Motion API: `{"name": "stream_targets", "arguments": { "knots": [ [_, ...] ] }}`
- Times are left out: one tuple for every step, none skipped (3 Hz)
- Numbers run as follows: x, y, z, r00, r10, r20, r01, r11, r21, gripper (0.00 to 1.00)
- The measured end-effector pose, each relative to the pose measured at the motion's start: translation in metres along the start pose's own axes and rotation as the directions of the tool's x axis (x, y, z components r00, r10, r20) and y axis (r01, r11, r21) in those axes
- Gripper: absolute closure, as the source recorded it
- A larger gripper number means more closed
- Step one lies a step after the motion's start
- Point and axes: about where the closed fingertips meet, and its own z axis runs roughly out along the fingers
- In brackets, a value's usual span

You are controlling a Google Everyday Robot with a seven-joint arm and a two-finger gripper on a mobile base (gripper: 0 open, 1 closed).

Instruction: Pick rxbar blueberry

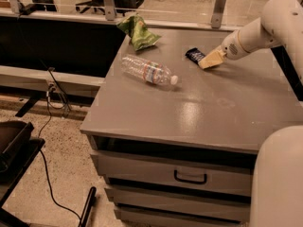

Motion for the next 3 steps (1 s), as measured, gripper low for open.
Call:
{"name": "stream_targets", "arguments": {
  "knots": [
    [-0.014, 0.008, -0.017, 0.998, -0.036, 0.045, 0.037, 0.9992, -0.016, 1.00],
    [-0.030, 0.014, -0.047, 0.989, -0.065, 0.131, 0.070, 0.9969, -0.035, 1.00],
    [-0.042, 0.019, -0.078, 0.974, -0.095, 0.206, 0.107, 0.9930, -0.050, 1.00]
  ]
}}
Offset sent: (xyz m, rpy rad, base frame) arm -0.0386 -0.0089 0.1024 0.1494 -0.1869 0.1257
